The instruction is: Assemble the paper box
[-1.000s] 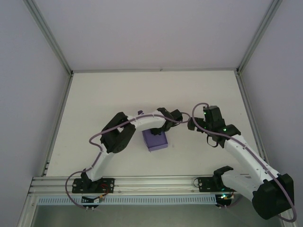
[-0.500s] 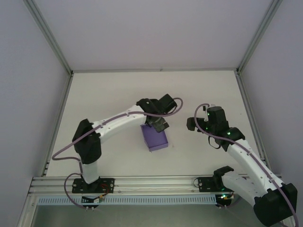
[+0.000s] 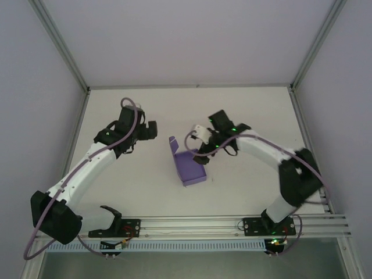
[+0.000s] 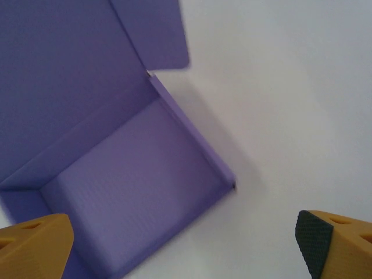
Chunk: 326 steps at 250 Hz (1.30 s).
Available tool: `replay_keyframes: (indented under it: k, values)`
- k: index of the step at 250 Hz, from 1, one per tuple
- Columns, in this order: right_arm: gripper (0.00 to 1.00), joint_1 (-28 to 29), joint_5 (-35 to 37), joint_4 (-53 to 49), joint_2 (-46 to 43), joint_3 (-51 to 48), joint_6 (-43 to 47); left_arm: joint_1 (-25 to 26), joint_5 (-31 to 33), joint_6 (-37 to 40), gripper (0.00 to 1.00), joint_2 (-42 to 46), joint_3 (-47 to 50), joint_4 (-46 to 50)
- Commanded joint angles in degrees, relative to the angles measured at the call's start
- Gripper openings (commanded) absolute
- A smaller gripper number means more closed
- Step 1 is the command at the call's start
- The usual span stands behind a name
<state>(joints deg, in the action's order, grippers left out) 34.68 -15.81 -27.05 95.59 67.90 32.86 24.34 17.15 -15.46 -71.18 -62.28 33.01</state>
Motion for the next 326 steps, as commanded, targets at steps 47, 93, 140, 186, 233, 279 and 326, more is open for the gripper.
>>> replay_keyframes:
  k: [47, 93, 140, 186, 233, 279, 326]
  values:
    - [0.73, 2.10, -3.63, -9.13, 17.90, 14.91, 12.33, -1.02, 1.92, -9.12, 1.00, 3.95, 9.06, 2.83]
    - [0.47, 2.72, 0.80, -5.93, 22.03, 15.88, 8.66, -1.12, 4.95, -9.04, 1.00, 4.01, 6.89, 5.83]
    - [0.25, 2.99, 8.74, 7.18, 16.68, 7.09, -3.59, -1.11, 7.55, -9.55, 1.00, 4.35, 6.55, 5.99]
    - [0.20, 4.43, 28.71, 10.54, 9.27, -1.80, -28.04, -1.12, 9.18, -10.27, 1.00, 3.47, 6.23, 5.83]
    - [0.16, 6.10, 29.63, -1.58, 4.68, -6.65, -63.40, -1.11, 7.75, -11.40, 1.00, 1.80, 4.29, 5.41]
    - [0.18, 11.56, 31.06, -3.08, 4.21, -8.72, -78.25, -1.06, 3.61, -9.91, 1.00, 0.55, 4.55, 1.96]
    - [0.27, 14.34, 31.21, -3.78, 2.05, -7.42, -86.13, -1.08, 0.86, -7.61, 1.00, -0.26, 3.50, -0.17]
